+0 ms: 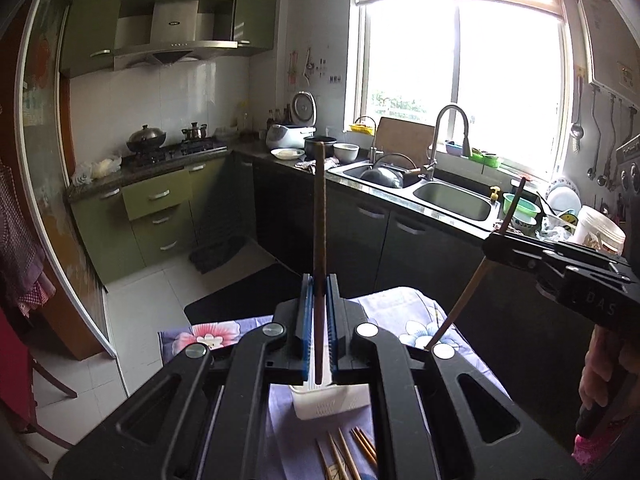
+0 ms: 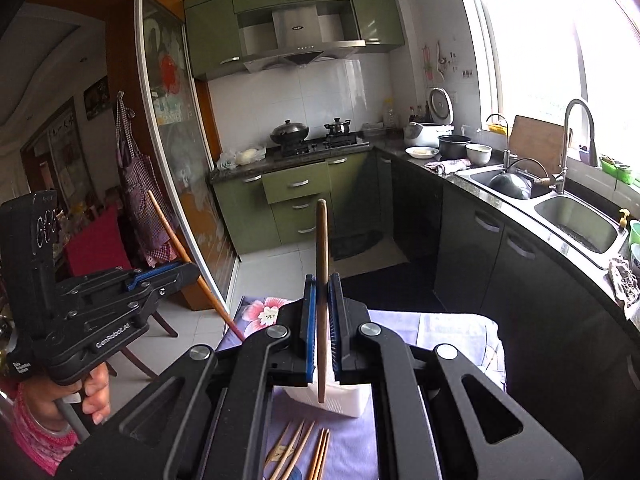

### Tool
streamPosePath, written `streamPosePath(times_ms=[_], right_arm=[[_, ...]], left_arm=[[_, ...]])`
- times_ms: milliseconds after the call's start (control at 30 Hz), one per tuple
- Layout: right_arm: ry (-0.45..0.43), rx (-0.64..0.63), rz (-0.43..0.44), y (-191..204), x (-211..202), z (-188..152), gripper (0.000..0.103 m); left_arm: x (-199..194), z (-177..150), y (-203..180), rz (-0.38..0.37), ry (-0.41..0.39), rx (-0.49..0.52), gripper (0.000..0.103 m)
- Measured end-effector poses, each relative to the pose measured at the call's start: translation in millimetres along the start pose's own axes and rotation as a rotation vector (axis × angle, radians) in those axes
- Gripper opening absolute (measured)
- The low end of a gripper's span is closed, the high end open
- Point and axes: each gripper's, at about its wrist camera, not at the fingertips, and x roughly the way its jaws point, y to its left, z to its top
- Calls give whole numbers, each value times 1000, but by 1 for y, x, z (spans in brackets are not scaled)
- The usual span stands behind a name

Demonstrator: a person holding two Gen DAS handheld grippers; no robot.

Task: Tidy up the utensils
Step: 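Lift both chopsticks upright and release them into the white utensil holder, then lower the left tool to the chopsticks and grasp one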

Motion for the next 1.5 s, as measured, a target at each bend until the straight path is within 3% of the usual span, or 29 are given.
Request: streamPosePath(times_ms=[67,400,433,533,567,1200,1467,1500], right_arm=[[-7,4,-17,-3,7,5,7],[12,65,-25,-36,38,15,7],[12,69,-23,-38,40,16,7],[15,72,-24,-40,46,15,7],[17,73,-21,-40,48,16,7],[101,46,-37,-26,86,-24,7],[89,51,-21,-29,73,-38,11],[83,50,-20,-29,68,-40,15]], left_arm=[[15,-1,0,20,-4,7,6],[89,-39,13,24,148,-24,7],[94,-43,14,20,166,-24,10],[101,-52,17,11,186,-30,41],[98,-55,19,9,181,-31,42],[66,-63,30,6,166,-38,43],[62,-74,27,9,207,-31,45],[62,-78,27,7,219,-35,45]])
